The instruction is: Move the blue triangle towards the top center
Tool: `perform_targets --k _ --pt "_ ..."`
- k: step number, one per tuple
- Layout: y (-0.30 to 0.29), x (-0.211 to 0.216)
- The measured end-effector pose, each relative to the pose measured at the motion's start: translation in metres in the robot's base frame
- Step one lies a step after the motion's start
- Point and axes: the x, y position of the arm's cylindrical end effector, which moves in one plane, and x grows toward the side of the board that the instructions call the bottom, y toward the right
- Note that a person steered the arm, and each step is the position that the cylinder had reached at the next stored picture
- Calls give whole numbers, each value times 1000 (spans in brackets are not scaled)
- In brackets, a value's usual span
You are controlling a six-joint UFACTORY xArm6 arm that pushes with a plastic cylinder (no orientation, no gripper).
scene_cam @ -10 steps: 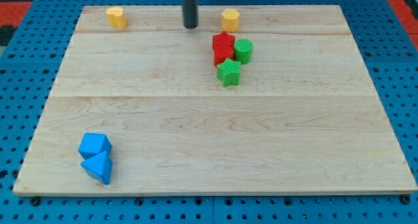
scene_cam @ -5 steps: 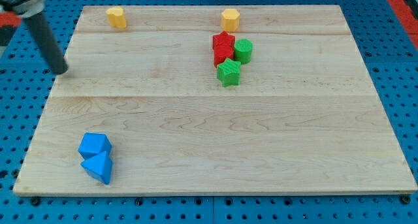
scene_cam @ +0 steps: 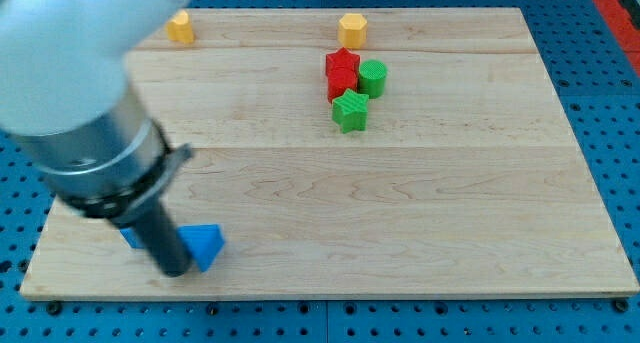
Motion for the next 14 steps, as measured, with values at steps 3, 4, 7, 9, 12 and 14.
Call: perform_targets --k 3,4,7,9,12,14 --pt "51 -62" --pt "50 -82" --pt "191 -113" --pt "320 -116" --pt "346 -137" --pt "294 -177"
